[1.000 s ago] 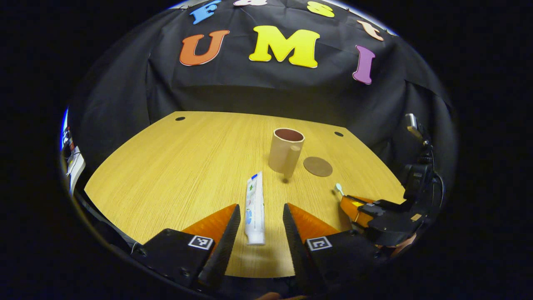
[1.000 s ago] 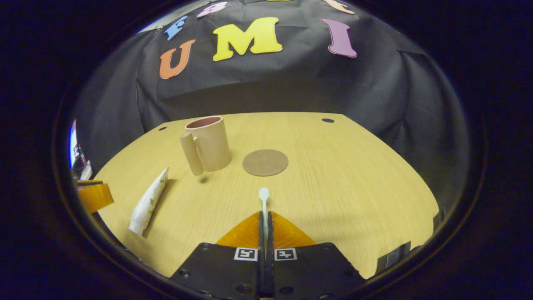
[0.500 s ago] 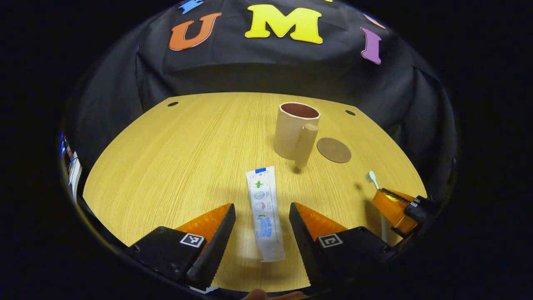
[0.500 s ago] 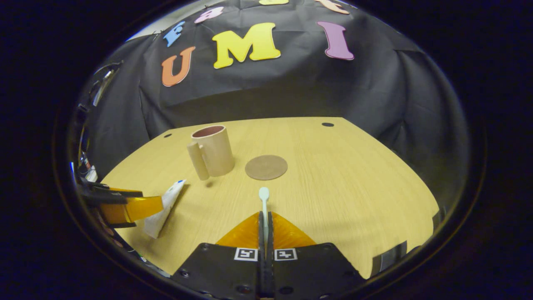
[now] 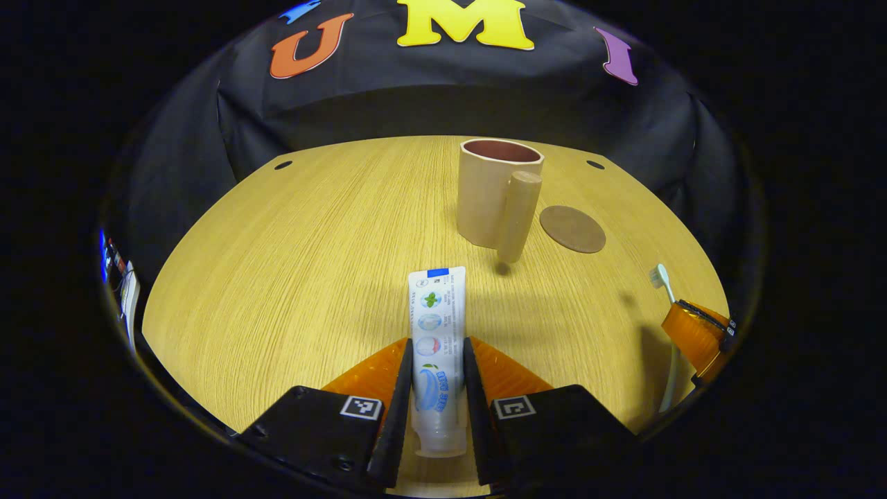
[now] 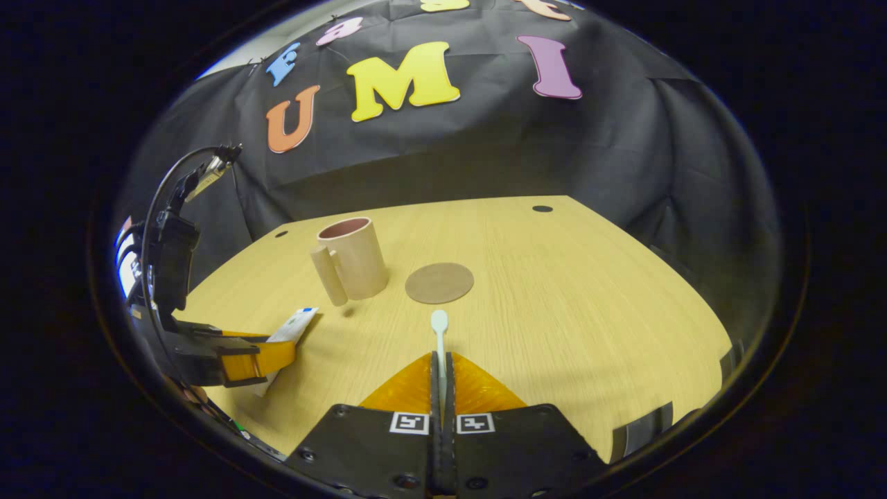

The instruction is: Put the toothbrush and toothpaste on the desktop into the cup, then pick up the cup and place it on the coaster on the desktop.

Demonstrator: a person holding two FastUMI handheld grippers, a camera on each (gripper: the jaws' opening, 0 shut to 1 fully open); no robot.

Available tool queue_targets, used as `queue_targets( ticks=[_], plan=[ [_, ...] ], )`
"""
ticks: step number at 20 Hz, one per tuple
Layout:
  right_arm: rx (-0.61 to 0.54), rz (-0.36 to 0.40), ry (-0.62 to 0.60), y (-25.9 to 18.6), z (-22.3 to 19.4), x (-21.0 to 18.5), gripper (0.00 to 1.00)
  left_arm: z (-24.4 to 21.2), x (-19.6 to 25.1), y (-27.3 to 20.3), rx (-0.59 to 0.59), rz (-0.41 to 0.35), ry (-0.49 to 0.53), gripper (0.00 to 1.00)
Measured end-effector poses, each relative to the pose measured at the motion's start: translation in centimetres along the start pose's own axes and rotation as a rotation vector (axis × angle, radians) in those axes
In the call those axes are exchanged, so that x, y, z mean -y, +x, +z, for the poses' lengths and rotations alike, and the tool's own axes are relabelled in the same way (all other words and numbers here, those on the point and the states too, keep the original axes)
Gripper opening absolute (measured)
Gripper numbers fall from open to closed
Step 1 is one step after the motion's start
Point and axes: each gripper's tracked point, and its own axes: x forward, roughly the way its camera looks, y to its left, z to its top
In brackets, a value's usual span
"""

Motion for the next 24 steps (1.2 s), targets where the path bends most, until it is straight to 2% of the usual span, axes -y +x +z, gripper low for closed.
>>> queue_targets(
  ticks=[4,7,8,9,10,12,13,15,16,18,24],
  plan=[
    [0.015,0.006,-0.002,-0.6,0.5,0.1,0.0,0.0,0.8,-0.5,0.009,-0.04,-0.033,0.39],
    [0.03,0.005,0.008,-1.1,0.9,0.3,0.0,1.1,0.6,-2.1,0.058,-0.037,-0.045,0.38],
    [0.035,0.008,0.013,-1.4,1.0,0.4,0.0,1.8,0.8,-3.0,0.078,-0.048,-0.052,0.38],
    [0.041,0.016,0.024,-1.7,1.0,0.3,0.0,2.5,0.9,-3.9,0.105,-0.054,-0.057,0.43],
    [0.046,0.019,0.032,-2.0,1.1,0.4,0.0,3.6,1.1,-5.0,0.143,-0.059,-0.058,0.38],
    [0.062,0.021,0.033,-2.6,1.6,0.5,0.0,6.6,1.6,-7.1,0.235,-0.07,-0.047,0.38],
    [0.071,0.024,0.034,-2.8,1.9,0.5,0.0,8.5,2.0,-7.7,0.287,-0.075,-0.036,0.43],
    [0.083,0.033,0.035,-3.5,2.3,0.3,0.0,12.5,2.4,-8.5,0.388,-0.077,-0.017,0.42],
    [0.091,0.036,0.035,-3.7,2.4,0.4,0.0,14.5,2.5,-8.6,0.428,-0.078,-0.018,0.38],
    [0.102,0.04,0.035,-4.2,2.6,0.5,0.0,17.6,3.0,-8.4,0.49,-0.091,-0.033,0.38],
    [0.118,0.042,0.066,-5.0,2.9,2.3,0.0,23.0,4.3,-3.3,0.572,-0.108,-0.024,0.38]
  ],
)
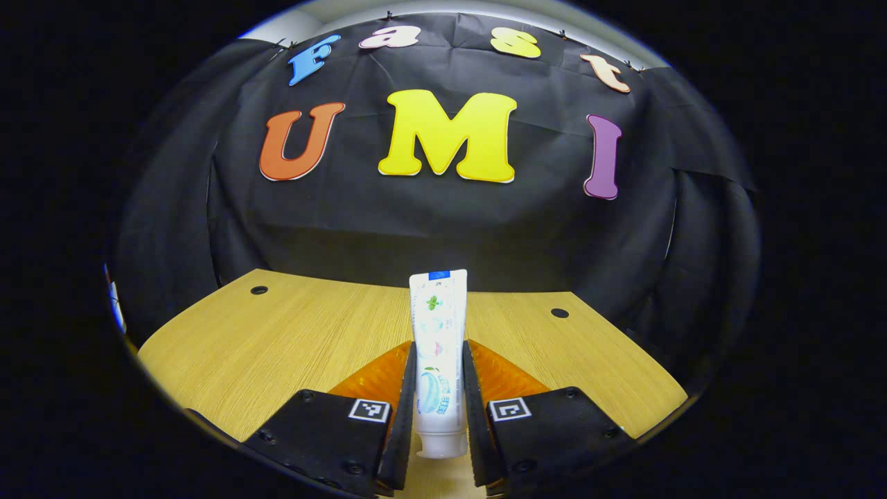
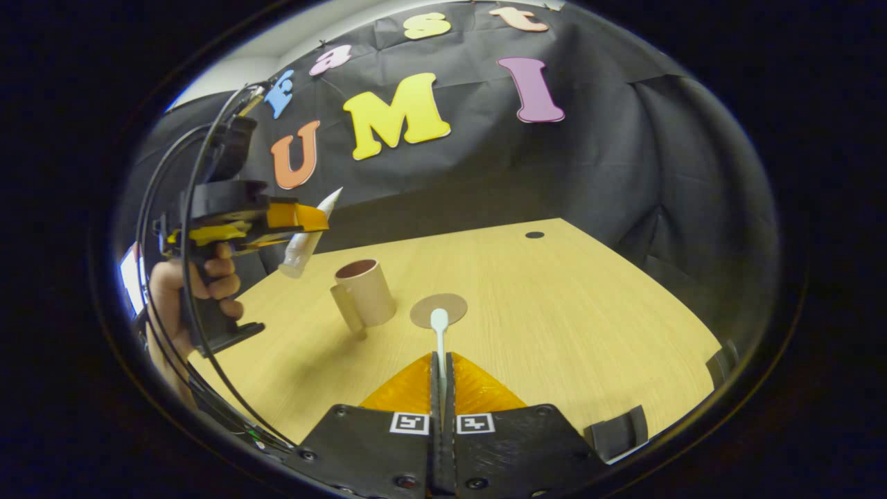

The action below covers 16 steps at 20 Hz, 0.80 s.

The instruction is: Put the toothbrush and toothpaste on the desktop into the cup, then pick up the cup and place it on the coaster on the desktop.

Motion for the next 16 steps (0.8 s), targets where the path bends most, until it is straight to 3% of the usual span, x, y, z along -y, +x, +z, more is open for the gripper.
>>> queue_targets(
  ticks=[4,5,6,9,10,11,16],
  plan=[
    [-0.001,-0.011,0.014,0.6,0.1,0.9,0.0,-0.1,0.4,3.0,0.025,-0.021,-0.001,0.38],
    [0.0,-0.012,0.013,0.7,0.2,1.0,0.0,-0.3,0.3,3.4,0.019,-0.015,-0.001,0.42],
    [0.002,-0.009,0.015,0.8,0.2,0.9,0.0,-0.5,0.3,3.7,0.013,-0.012,-0.003,0.37],
    [-0.002,0.003,0.016,1.1,0.1,0.8,0.0,-1.0,0.3,4.2,0.001,-0.008,-0.006,0.39],
    [-0.004,0.005,0.017,1.2,0.0,0.7,0.0,-1.0,0.4,4.3,-0.001,-0.01,-0.004,0.43],
    [-0.005,0.006,0.017,1.2,0.1,0.7,0.0,-0.8,0.5,4.3,0.006,-0.011,-0.004,0.4],
    [0.002,0.003,0.021,1.3,0.0,0.7,0.0,-0.6,0.1,4.4,0.02,-0.001,0.006,0.4]
  ],
)
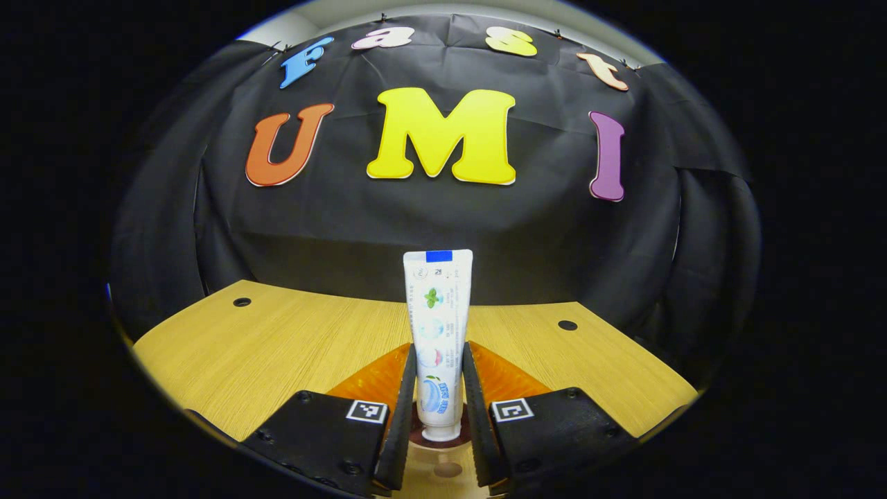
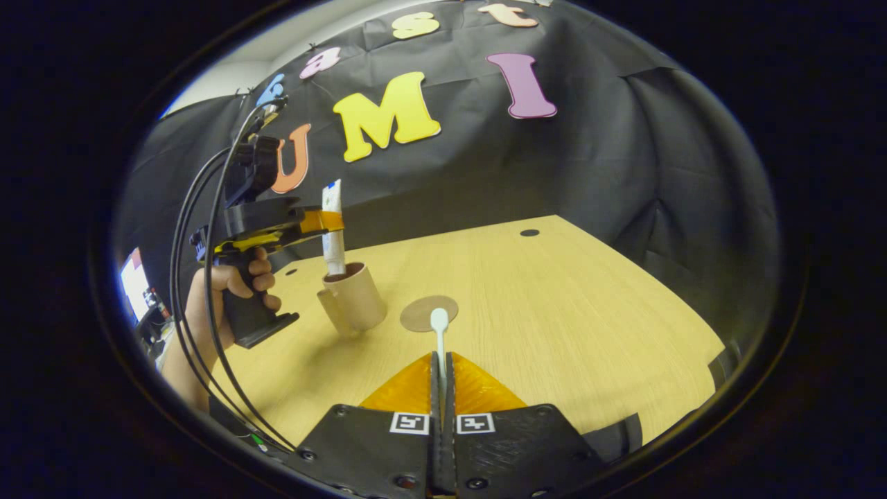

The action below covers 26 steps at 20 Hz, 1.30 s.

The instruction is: Put the toothbrush and toothpaste on the desktop into the cup, then pick up the cup and place it on the coaster on the desktop.

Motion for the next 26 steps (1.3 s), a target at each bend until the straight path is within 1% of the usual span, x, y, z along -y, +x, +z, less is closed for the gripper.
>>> queue_targets(
  ticks=[3,5,7,8,10,11,12,13,14,15,17,20,21,24,26],
  plan=[
    [0.002,0.002,-0.001,-0.2,0.0,-0.3,0.0,-0.3,-0.2,-0.3,-0.013,-0.002,-0.018,0.41],
    [0.01,0.007,-0.006,-0.3,0.2,-0.7,0.0,-0.5,-0.5,-0.6,-0.019,0.011,-0.021,0.44],
    [0.018,0.014,-0.012,-0.5,0.3,-1.1,0.0,0.2,-0.9,-1.2,0.002,0.024,-0.015,0.47],
    [0.02,0.017,-0.015,-0.6,0.2,-1.3,0.0,0.7,-0.9,-1.4,0.019,0.018,-0.01,0.47],
    [0.035,0.029,-0.041,-0.8,0.8,-2.1,0.0,0.8,-1.6,-1.9,0.03,0.027,-0.001,0.54],
    [0.05,0.038,-0.057,-0.8,1.5,-2.6,0.0,0.9,-1.6,-2.4,0.029,0.019,-0.007,0.59],
    [0.069,0.054,-0.068,-0.7,2.3,-3.3,0.0,0.8,-1.7,-2.9,0.03,0.014,-0.019,0.63],
    [0.083,0.072,-0.078,-0.7,3.2,-4.2,0.0,1.1,-2.0,-3.4,0.035,0.011,-0.029,0.74],
    [0.099,0.094,-0.087,-0.4,4.1,-5.1,0.0,1.3,-2.3,-4.0,0.049,0.014,-0.036,0.81],
    [0.117,0.116,-0.1,-0.1,5.1,-6.2,0.0,1.8,-2.7,-4.7,0.063,0.016,-0.04,0.91],
    [0.164,0.153,-0.129,1.0,7.2,-8.1,0.0,2.3,-3.9,-6.2,0.087,0.028,-0.033,0.99],
    [0.234,0.221,-0.14,2.9,10.0,-11.3,0.0,2.7,-6.2,-8.8,0.109,0.056,-0.012,0.98],
    [0.261,0.256,-0.136,3.6,11.2,-12.7,0.0,2.4,-6.9,-9.5,0.109,0.065,-0.007,0.98],
    [0.312,0.387,-0.124,5.8,13.8,-17.9,0.0,0.8,-9.2,-12.0,0.098,0.08,-0.009,0.98],
    [0.357,0.473,-0.132,6.7,15.1,-21.4,0.02,-0.1,-10.9,-13.2,0.091,0.098,-0.016,0.98]
  ],
)
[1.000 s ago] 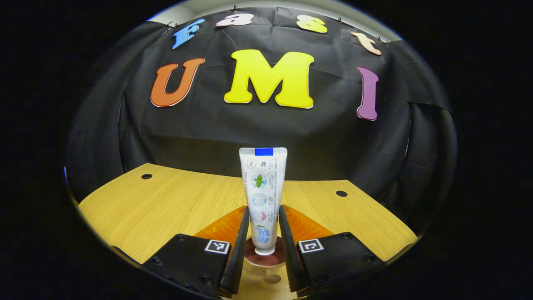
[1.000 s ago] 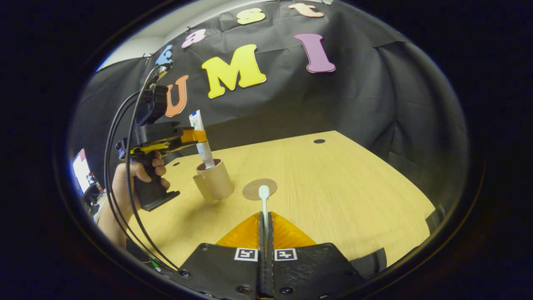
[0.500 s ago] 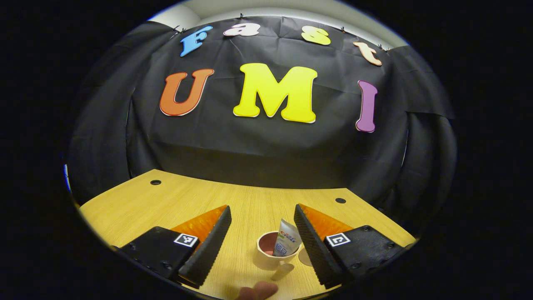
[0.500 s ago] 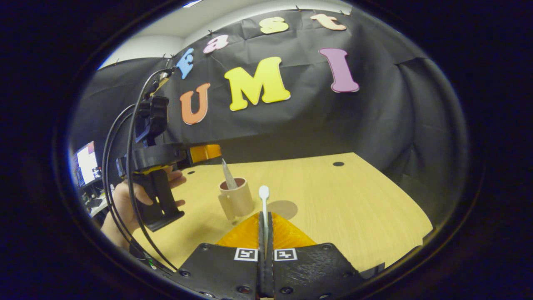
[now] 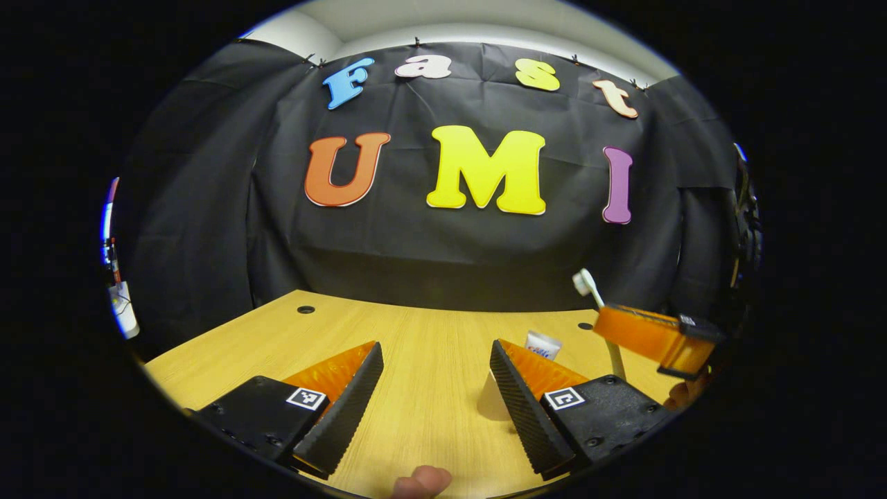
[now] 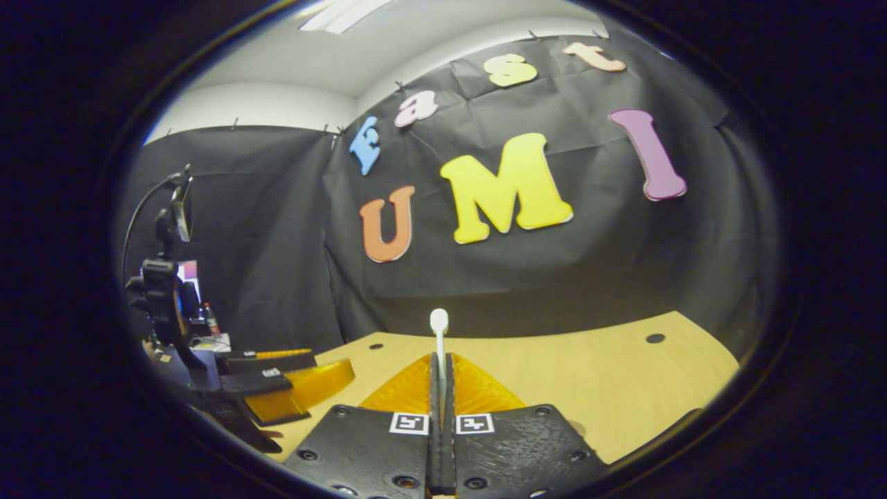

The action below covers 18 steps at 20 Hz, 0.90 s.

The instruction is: Put the toothbrush and toothpaste on the desktop into the cup, then pick up the cup and place it on the coaster on the desktop.

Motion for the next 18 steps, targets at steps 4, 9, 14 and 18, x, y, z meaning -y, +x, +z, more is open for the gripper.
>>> queue_targets(
  ticks=[4,9,14,18],
  plan=[
    [0.083,0.058,-0.014,5.1,-0.3,-1.6,0.0,-1.8,-2.9,-1.3,-0.025,0.027,-0.048,0.89],
    [0.179,0.002,-0.065,9.5,0.1,0.4,0.0,-3.6,-5.1,-1.5,-0.052,0.062,-0.071,0.99],
    [0.139,-0.023,-0.017,11.2,-1.2,2.3,0.0,-4.9,-5.3,-0.8,-0.086,0.061,-0.106,0.98],
    [0.132,-0.025,-0.043,10.8,-0.8,2.5,0.0,-5.4,-4.4,-0.5,-0.111,0.04,-0.117,0.99]
  ],
)
